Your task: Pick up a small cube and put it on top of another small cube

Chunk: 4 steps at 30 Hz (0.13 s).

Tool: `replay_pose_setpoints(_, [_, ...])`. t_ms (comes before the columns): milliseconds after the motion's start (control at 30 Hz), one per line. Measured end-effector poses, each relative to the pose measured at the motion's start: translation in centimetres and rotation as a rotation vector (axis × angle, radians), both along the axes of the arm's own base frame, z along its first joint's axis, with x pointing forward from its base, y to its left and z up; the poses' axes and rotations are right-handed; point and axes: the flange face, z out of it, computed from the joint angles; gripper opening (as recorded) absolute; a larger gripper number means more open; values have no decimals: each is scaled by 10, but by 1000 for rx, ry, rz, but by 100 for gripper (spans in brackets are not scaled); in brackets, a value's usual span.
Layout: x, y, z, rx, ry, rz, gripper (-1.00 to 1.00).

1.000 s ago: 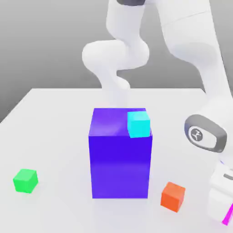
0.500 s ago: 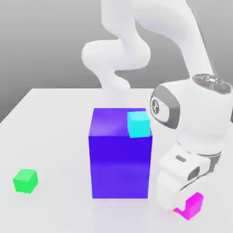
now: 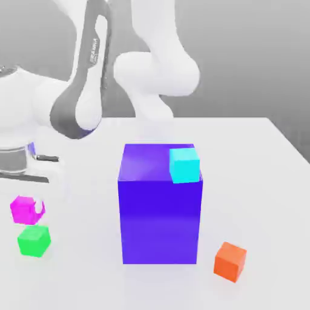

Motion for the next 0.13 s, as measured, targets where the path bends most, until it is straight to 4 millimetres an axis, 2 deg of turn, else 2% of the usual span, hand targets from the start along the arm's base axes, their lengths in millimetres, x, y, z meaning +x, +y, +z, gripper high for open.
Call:
replay_pose_setpoints(33, [-1,0,-12,0,1,-1,-100])
replay_pose_setpoints(67, [-2,0,-18,1,2,-2,100])
replay_pose_setpoints(133, [-2,0,-18,1,2,-2,100])
